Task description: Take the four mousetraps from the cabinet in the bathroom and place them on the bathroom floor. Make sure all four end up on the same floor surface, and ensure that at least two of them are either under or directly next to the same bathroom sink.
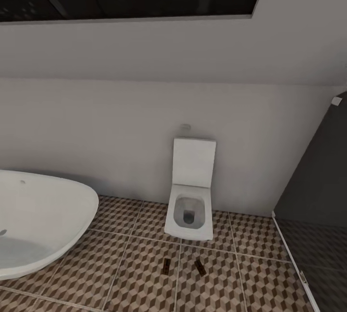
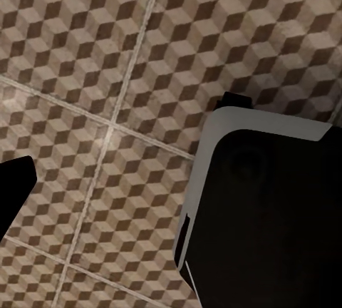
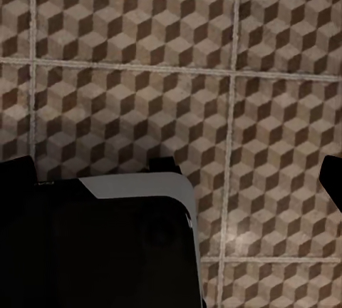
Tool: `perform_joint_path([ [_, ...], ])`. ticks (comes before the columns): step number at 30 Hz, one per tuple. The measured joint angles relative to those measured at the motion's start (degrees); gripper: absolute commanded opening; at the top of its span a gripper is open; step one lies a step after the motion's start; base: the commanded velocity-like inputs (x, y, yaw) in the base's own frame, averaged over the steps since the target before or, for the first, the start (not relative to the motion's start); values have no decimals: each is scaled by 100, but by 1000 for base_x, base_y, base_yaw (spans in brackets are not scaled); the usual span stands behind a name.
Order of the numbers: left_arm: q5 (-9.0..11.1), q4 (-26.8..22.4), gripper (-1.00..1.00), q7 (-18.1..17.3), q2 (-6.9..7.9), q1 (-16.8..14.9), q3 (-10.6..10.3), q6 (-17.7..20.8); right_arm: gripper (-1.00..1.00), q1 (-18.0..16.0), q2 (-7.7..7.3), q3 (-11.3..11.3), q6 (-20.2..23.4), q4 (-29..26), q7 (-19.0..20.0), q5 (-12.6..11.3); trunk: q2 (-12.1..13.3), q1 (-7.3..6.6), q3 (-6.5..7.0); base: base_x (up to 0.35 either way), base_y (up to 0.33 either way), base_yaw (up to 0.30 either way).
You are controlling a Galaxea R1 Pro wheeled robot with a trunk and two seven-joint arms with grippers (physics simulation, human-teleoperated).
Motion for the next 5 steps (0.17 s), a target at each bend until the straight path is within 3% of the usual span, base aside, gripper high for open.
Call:
perform_joint_path([
  [5, 0, 0, 100, 0, 0, 0, 0, 0, 100, 0, 13, 0, -39, 0, -3, -4, 0, 0, 0, 0, 0, 0],
])
